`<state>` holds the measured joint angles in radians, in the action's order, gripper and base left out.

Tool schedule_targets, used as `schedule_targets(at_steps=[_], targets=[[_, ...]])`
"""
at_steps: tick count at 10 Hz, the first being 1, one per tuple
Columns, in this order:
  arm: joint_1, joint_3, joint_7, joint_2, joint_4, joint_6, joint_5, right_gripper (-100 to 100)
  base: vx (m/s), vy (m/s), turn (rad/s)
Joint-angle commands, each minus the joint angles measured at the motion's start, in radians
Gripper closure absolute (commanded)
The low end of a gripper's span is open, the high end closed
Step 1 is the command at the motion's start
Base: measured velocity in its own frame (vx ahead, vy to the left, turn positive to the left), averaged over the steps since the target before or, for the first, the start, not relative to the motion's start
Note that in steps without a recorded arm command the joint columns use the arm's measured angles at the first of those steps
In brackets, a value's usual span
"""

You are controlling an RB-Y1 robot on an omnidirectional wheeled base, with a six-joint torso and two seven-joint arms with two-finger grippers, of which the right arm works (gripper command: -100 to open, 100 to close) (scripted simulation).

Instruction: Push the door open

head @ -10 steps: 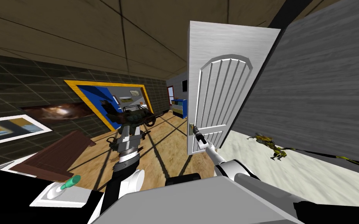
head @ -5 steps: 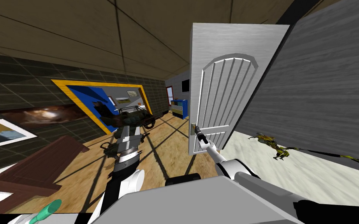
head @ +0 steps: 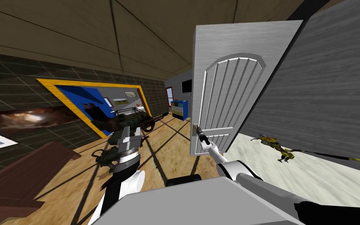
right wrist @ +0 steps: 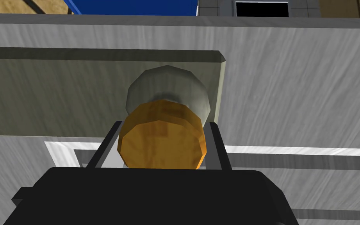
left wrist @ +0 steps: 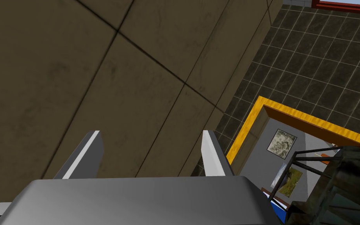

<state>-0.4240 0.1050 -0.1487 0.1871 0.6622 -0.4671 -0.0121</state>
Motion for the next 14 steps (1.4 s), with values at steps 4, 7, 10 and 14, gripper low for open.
schedule_targets(at_steps=[4,7,10,14], targets=[[-0.003,0.059,0.027,0.019,-0.003,-0.002,-0.02,100,0.185,0.139,-0.082],[-0.001,0.085,0.038,0.027,-0.007,-0.003,-0.029,100,0.162,0.082,-0.049],[0.004,0.093,0.041,0.03,-0.009,-0.001,-0.032,100,0.12,0.059,-0.034],[0.008,0.132,0.056,0.046,-0.015,-0.005,-0.046,100,0.191,0.076,-0.058]])
